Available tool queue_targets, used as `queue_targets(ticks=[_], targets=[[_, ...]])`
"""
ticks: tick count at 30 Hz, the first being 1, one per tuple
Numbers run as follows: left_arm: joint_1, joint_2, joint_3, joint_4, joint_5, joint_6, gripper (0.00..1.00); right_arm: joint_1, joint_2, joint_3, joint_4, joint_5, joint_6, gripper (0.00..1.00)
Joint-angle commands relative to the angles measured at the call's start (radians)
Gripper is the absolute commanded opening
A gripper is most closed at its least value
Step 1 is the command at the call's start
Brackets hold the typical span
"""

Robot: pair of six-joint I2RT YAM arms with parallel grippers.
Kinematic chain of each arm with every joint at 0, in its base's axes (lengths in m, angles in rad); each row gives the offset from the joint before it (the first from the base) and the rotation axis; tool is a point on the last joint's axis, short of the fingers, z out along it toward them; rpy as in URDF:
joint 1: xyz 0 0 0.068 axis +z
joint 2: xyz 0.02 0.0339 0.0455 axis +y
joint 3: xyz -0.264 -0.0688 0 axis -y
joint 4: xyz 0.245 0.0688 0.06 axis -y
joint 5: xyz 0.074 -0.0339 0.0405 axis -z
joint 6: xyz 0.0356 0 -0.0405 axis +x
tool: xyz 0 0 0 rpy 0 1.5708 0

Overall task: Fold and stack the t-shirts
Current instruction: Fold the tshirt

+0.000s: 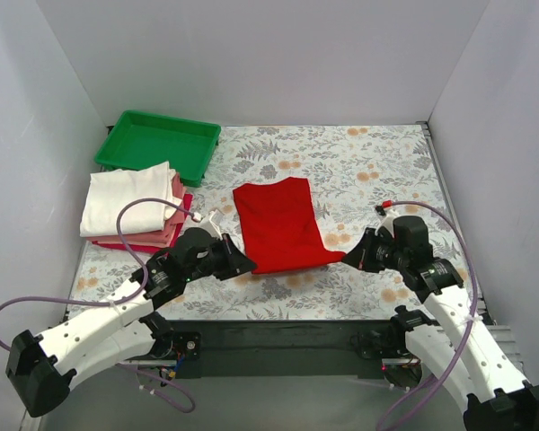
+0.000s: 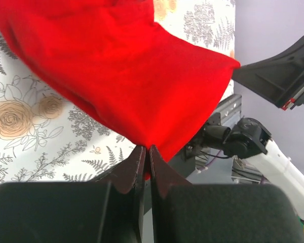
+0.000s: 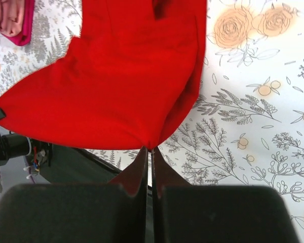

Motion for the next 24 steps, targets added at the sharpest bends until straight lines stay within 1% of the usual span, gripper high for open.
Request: queue_targets(ticks=[1, 4, 6, 8, 9, 11, 12, 17, 20, 22, 23, 24], targets=[[-0.003, -0.023, 0.041, -0.06, 0.033, 0.01, 0.0, 0.0, 0.011, 0.092, -0.087, 0.022, -0.037, 0.01], [-0.003, 0.001, 0.08, -0.067, -0.022, 0.004, 0.0, 0.0, 0.06, 0.155, -0.067, 0.046, -0.052, 0.01], [-0.002, 0.035, 0.103, -0.069, -0.099, -0.013, 0.0, 0.0, 0.076, 0.178, -0.017, 0.097, -0.041, 0.01], [-0.002, 0.063, 0.127, -0.075, -0.181, -0.024, 0.0, 0.0, 0.085, 0.18, 0.046, 0.099, -0.015, 0.01], [-0.002, 0.07, 0.138, -0.072, -0.2, -0.025, 0.0, -0.001, 0.089, 0.184, 0.116, 0.092, -0.008, 0.01], [-0.003, 0.083, 0.163, -0.061, -0.229, -0.019, 0.0, 0.0, 0.127, 0.201, 0.153, 0.083, -0.003, 0.01], [-0.003, 0.098, 0.17, -0.06, -0.252, -0.015, 0.0, -0.001, 0.144, 0.235, 0.164, 0.085, -0.004, 0.01], [0.001, 0.15, 0.251, -0.106, -0.34, -0.018, 0.0, 0.0, 0.258, 0.299, 0.204, 0.08, -0.001, 0.01], [0.011, 0.17, 0.271, -0.107, -0.39, -0.019, 0.0, 0.0, 0.319, 0.356, 0.226, 0.083, -0.004, 0.01], [0.041, 0.195, 0.287, -0.104, -0.422, -0.024, 0.0, 0.0, 0.371, 0.405, 0.229, 0.085, -0.014, 0.01], [0.041, 0.207, 0.291, -0.101, -0.423, -0.024, 0.0, 0.0, 0.388, 0.425, 0.23, 0.085, -0.015, 0.01], [0.069, 0.221, 0.299, -0.097, -0.413, -0.019, 0.0, 0.0, 0.408, 0.442, 0.232, 0.086, -0.02, 0.01]])
